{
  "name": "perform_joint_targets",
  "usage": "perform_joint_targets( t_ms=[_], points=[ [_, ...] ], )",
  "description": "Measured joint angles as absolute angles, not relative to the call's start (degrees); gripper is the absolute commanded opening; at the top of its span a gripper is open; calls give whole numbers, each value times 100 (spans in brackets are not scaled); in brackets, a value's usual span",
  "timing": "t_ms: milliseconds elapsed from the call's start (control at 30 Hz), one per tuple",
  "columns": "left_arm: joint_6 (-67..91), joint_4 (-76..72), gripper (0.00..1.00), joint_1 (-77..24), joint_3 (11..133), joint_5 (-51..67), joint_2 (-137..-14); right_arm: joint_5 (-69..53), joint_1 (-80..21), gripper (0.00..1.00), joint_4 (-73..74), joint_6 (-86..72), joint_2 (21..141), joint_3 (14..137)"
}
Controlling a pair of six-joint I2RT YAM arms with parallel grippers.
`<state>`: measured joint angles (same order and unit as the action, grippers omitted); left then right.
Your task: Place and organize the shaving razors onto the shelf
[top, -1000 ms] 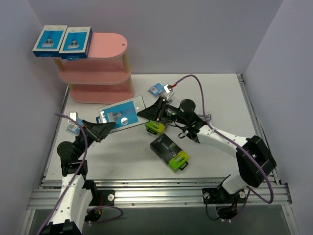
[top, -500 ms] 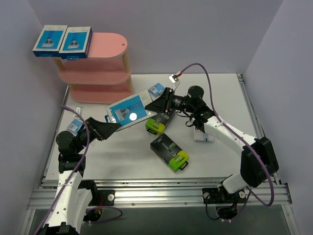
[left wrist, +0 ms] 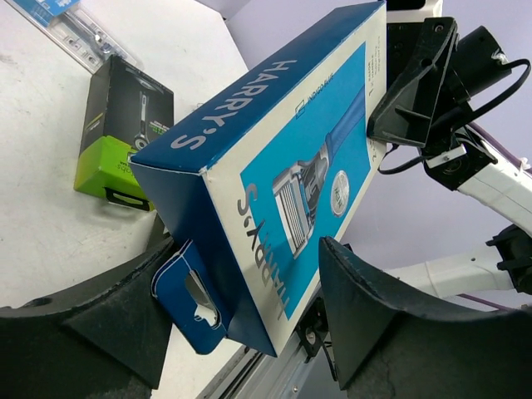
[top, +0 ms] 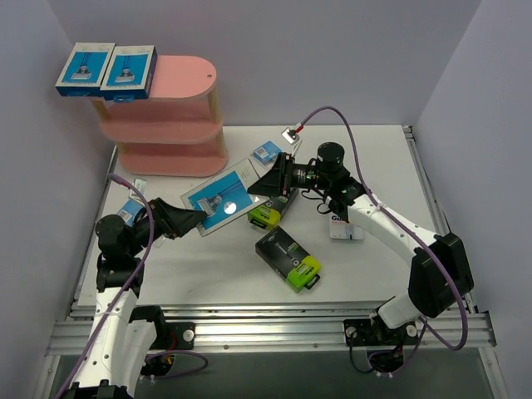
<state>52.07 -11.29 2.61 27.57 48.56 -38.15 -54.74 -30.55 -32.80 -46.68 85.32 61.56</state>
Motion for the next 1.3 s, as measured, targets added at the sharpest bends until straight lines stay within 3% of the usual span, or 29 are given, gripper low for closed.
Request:
perform_joint_targets(
  t_ms=[333,500,533,767,1300],
  points=[
    [5212,-1092,70,231,2757,4873,-3795,-5800,-2899,0,-3142,-4665,8792,6390],
    [5258,-1092,58,220,2757,4886,-3793,-5957,-2814,0,-3118,-4705,8847,6445],
    [5273,-1096,52,217,2757,4886,-3793,-5992,-2799,0,-3114,-4713,8851,6449],
    [5527,-1203,43,217,2757,4890,-3793,-6112,-2718,0,-3116,-4790,8868,6453],
    [5929,-1457,43,196,2757,4919,-3795,-6427,-2582,0,-3428,-4925,9063,6453]
  ],
)
